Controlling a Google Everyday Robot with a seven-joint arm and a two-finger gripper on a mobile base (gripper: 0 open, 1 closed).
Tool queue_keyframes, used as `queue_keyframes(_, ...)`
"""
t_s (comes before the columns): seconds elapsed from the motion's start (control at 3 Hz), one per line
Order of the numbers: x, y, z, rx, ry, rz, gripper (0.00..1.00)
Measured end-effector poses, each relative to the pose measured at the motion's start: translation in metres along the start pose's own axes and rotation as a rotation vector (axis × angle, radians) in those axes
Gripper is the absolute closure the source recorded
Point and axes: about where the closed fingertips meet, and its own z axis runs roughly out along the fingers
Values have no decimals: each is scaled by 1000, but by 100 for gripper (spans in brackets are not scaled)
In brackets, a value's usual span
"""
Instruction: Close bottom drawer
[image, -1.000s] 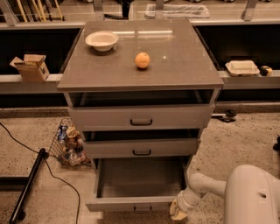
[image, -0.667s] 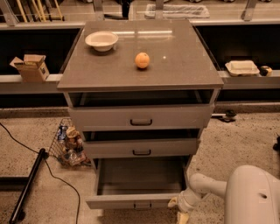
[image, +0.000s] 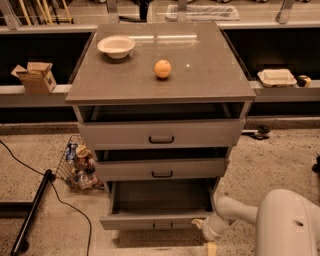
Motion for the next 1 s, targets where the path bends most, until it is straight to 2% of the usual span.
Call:
queue_keyframes(0.33, 5, -23, 0, 21, -11, -11, 18)
queue_keyframes(1.0, 29, -78, -14, 142, -26, 10, 63)
